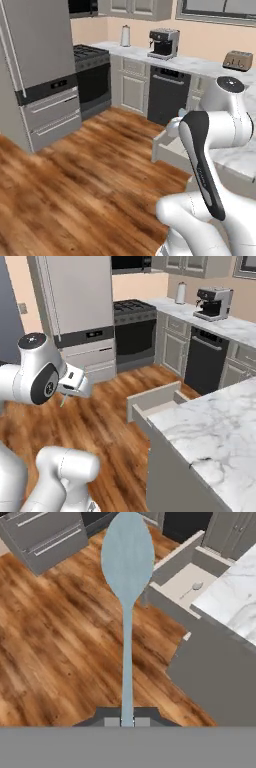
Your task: Organize the utensils by type. Pick up the wooden spoons from the counter and place them in the open cabinet. Then pick up the metallic utensils from the counter and place them in the open drawer.
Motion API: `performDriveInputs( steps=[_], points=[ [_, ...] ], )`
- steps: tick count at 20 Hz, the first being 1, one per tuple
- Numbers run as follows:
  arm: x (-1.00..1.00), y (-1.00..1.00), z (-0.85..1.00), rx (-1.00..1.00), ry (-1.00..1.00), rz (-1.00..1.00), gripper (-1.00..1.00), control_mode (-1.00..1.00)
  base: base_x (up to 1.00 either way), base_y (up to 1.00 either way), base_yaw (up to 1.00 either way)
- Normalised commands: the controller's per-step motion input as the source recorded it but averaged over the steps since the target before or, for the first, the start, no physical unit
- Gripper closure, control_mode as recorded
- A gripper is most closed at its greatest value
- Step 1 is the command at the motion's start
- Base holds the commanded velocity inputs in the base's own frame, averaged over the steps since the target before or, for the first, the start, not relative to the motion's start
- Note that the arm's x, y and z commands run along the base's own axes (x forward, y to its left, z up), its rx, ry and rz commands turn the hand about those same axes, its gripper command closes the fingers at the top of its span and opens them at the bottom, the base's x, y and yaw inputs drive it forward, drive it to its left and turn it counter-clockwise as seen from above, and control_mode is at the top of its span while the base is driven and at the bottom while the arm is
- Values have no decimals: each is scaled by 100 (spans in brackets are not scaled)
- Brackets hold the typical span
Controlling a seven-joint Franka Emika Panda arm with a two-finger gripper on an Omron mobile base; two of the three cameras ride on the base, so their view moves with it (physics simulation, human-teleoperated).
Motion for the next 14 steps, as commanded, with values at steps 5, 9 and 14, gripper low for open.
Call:
performDriveInputs(
  steps=[5, 9, 14],
  points=[
    [0, 0, 0, 0, 0, 0, 100, 100, -13, 17, -63],
    [0, 0, 0, 0, 0, 0, 100, 100, 0, 29, -56],
    [0, 0, 0, 0, 0, 0, 100, 100, 6, 23, -43]
  ],
)
